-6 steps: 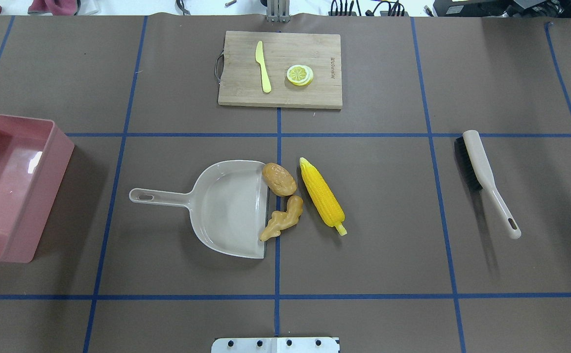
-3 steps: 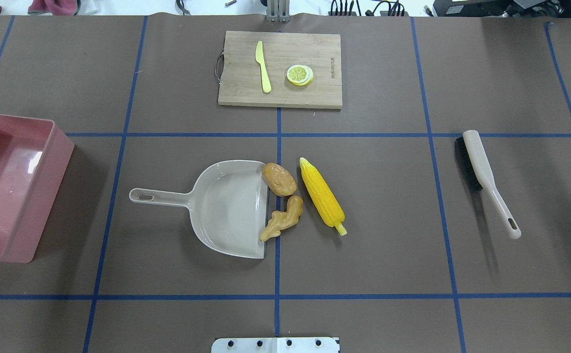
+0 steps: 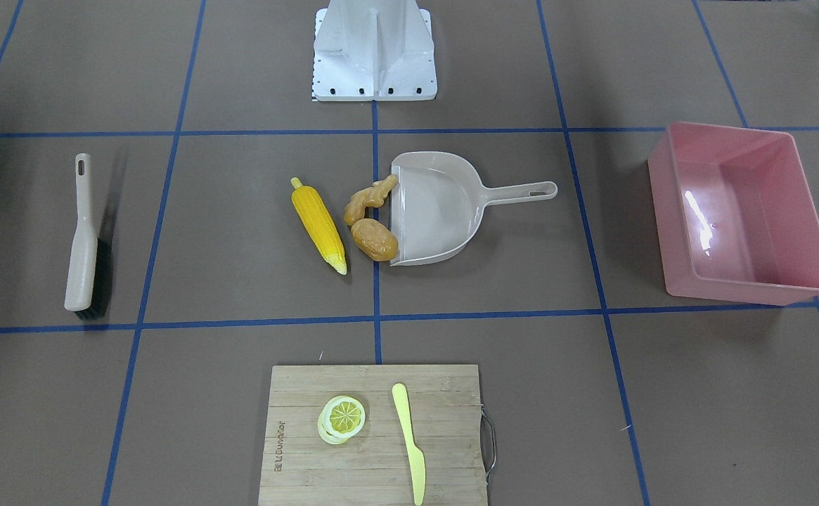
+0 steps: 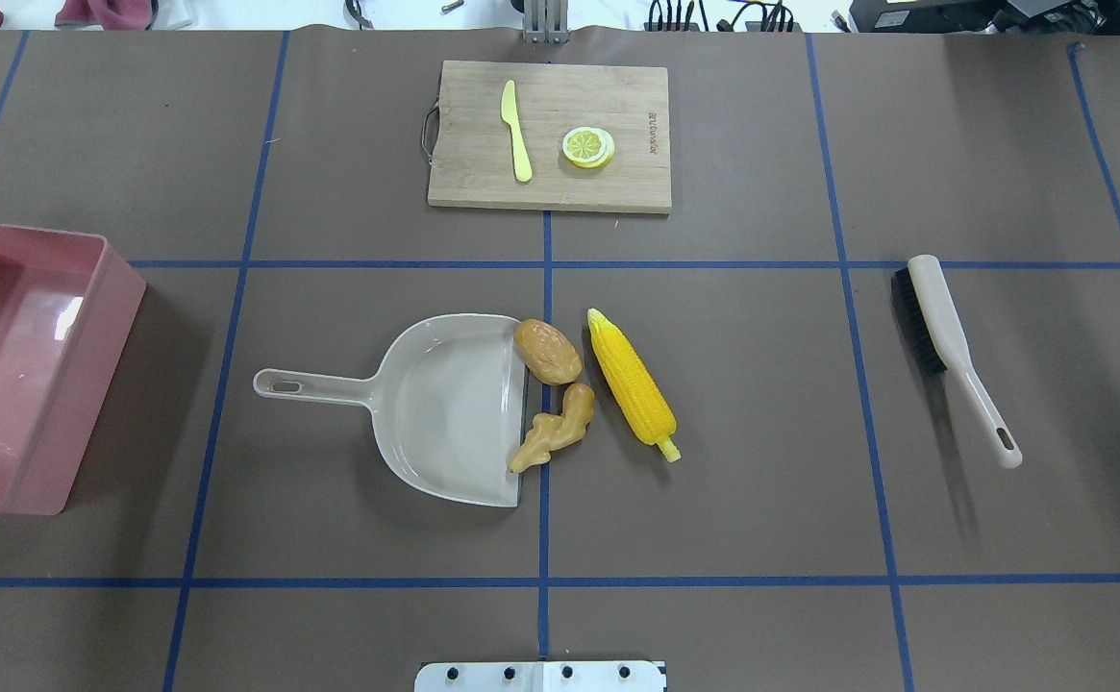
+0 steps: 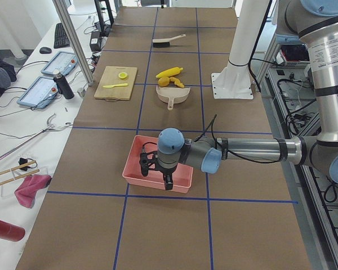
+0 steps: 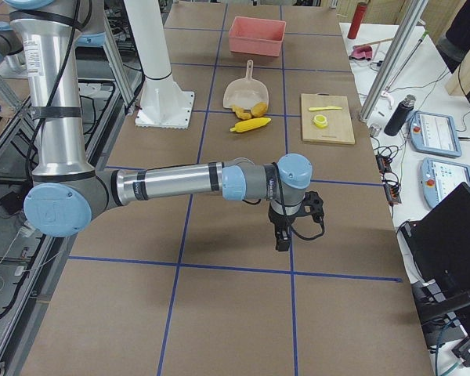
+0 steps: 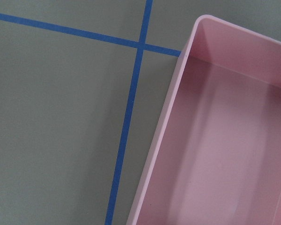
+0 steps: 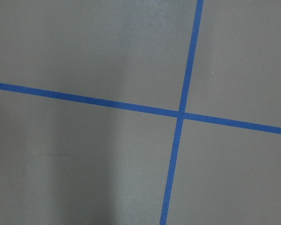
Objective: Sweep and dump trash into bin
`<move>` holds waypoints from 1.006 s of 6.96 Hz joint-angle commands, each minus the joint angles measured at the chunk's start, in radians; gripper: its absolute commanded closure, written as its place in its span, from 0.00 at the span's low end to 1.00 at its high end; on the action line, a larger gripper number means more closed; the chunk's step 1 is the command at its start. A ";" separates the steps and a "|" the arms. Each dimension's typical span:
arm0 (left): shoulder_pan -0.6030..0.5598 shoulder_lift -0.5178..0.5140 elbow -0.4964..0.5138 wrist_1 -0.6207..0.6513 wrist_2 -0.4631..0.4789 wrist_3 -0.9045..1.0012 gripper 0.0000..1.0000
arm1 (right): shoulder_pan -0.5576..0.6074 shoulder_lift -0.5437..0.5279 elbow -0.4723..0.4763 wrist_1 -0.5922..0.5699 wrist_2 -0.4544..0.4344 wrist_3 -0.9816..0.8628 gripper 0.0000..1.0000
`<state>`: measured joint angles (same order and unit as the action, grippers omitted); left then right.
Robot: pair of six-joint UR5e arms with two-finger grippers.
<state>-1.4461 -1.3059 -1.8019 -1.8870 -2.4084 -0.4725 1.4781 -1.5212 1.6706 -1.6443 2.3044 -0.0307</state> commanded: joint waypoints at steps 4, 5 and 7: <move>-0.002 -0.012 -0.001 -0.001 0.005 0.014 0.02 | 0.004 -0.022 -0.008 0.006 0.000 -0.002 0.00; -0.002 -0.021 0.009 0.000 0.055 0.059 0.02 | 0.004 -0.020 -0.003 0.006 -0.002 -0.011 0.00; 0.000 -0.024 0.006 0.000 0.068 0.063 0.02 | 0.005 -0.020 0.006 0.008 0.003 -0.009 0.00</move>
<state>-1.4471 -1.3272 -1.7977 -1.8869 -2.3508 -0.4166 1.4828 -1.5417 1.6711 -1.6380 2.3064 -0.0399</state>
